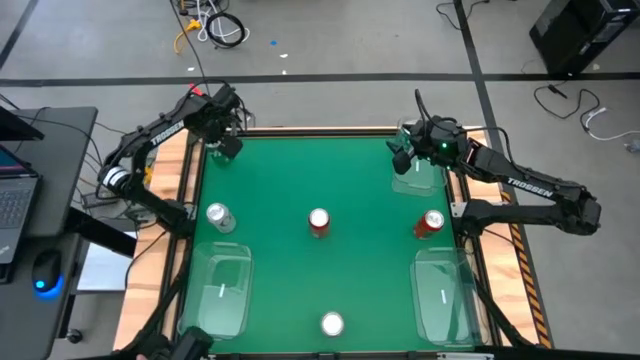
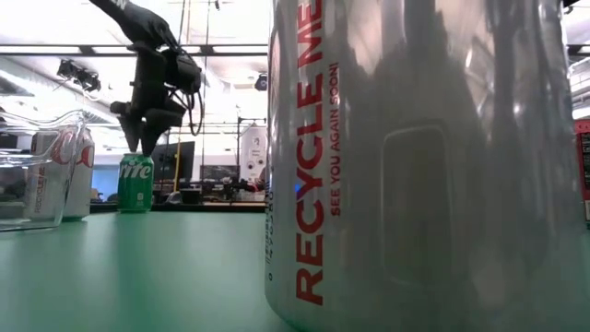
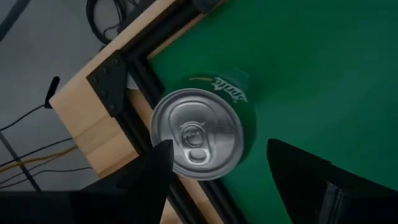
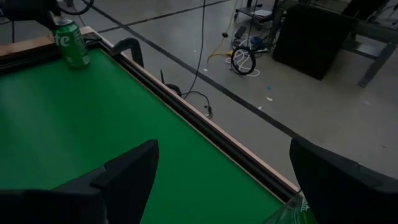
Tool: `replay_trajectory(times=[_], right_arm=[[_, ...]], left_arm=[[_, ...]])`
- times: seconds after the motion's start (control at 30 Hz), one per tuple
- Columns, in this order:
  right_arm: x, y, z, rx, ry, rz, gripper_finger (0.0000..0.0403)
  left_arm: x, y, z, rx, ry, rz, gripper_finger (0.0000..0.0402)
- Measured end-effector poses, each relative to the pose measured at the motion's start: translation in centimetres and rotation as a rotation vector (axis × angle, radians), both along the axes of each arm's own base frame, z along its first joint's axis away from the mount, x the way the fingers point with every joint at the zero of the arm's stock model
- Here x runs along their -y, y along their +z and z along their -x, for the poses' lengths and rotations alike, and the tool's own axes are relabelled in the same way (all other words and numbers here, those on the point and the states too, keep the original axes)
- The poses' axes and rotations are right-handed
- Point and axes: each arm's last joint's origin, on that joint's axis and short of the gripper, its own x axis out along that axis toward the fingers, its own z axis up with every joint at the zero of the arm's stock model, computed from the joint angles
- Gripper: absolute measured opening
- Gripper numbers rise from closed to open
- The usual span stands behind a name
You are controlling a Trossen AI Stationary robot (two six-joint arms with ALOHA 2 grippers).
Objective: Sort soda cans
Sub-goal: Put the left green soda can into the top transparent bin
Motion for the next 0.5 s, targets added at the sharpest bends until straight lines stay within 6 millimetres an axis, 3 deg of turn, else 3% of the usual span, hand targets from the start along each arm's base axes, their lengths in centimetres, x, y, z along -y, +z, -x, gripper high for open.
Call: replay_trajectory(times=[0.5], right_arm=[[-0.02,-0.13,0.05,-0.013,0.000,-0.008,0.0350]], left_arm=[[-0.52,-0.54,-0.17,-0.039,0.036,-0.023,0.0267]])
